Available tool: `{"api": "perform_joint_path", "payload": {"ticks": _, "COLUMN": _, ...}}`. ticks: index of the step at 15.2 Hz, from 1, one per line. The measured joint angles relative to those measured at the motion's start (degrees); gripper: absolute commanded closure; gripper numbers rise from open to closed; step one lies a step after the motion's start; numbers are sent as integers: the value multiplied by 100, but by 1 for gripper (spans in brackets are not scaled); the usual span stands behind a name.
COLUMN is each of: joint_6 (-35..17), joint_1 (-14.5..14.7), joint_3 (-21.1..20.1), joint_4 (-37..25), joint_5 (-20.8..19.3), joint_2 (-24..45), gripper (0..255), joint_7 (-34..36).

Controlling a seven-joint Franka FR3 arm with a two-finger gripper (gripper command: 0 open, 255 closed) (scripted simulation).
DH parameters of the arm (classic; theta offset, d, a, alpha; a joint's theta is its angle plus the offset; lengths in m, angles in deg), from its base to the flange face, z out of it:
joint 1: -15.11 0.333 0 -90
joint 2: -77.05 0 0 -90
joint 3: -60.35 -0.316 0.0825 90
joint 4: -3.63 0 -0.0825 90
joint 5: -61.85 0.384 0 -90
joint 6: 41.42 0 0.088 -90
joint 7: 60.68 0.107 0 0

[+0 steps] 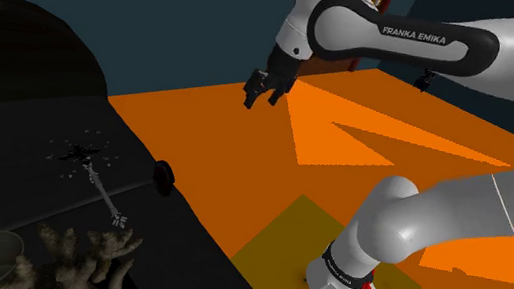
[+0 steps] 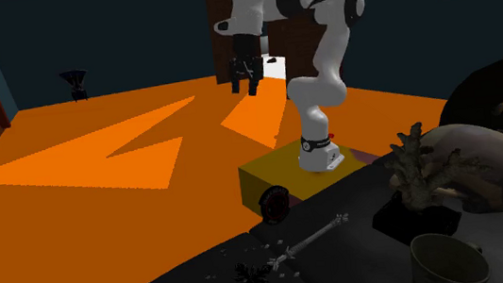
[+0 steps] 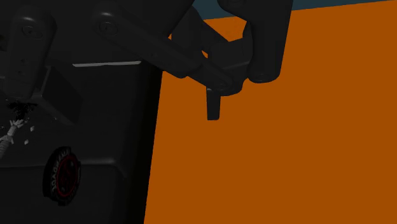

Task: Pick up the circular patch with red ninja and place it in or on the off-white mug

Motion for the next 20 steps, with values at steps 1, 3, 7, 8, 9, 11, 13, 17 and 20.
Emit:
{"api": "perform_joint_path", "payload": {"ticks": 1, "joint_6": -158, "joint_1": 52, "joint_3": -107, "joint_4": 35, "joint_5": 63, "joint_2": 141, "gripper": 0, "joint_7": 115}}
{"api": "perform_joint_path", "payload": {"ticks": 3, "joint_6": -488, "joint_1": 116, "joint_3": -230, "joint_4": 155, "joint_5": 152, "joint_2": 379, "gripper": 0, "joint_7": 247}}
{"api": "perform_joint_path", "payload": {"ticks": 7, "joint_6": -1005, "joint_1": 247, "joint_3": -497, "joint_4": 114, "joint_5": 306, "joint_2": 988, "gripper": 0, "joint_7": 534}}
{"api": "perform_joint_path", "payload": {"ticks": 8, "joint_6": -1124, "joint_1": 282, "joint_3": -568, "joint_4": 104, "joint_5": 341, "joint_2": 1126, "gripper": 0, "joint_7": 612}}
{"api": "perform_joint_path", "payload": {"ticks": 9, "joint_6": -1262, "joint_1": 299, "joint_3": -616, "joint_4": 52, "joint_5": 362, "joint_2": 1330, "gripper": 0, "joint_7": 657}}
{"api": "perform_joint_path", "payload": {"ticks": 11, "joint_6": -1511, "joint_1": 359, "joint_3": -757, "joint_4": -24, "joint_5": 409, "joint_2": 1673, "gripper": 0, "joint_7": 814}}
{"api": "perform_joint_path", "payload": {"ticks": 13, "joint_6": -1731, "joint_1": 405, "joint_3": -871, "joint_4": -128, "joint_5": 436, "joint_2": 2018, "gripper": 0, "joint_7": 946}}
{"api": "perform_joint_path", "payload": {"ticks": 17, "joint_6": -2209, "joint_1": 493, "joint_3": -1098, "joint_4": -365, "joint_5": 426, "joint_2": 2772, "gripper": 0, "joint_7": 1232}}
{"api": "perform_joint_path", "payload": {"ticks": 20, "joint_6": -2472, "joint_1": 576, "joint_3": -1278, "joint_4": -735, "joint_5": 324, "joint_2": 3423, "gripper": 0, "joint_7": 1534}}
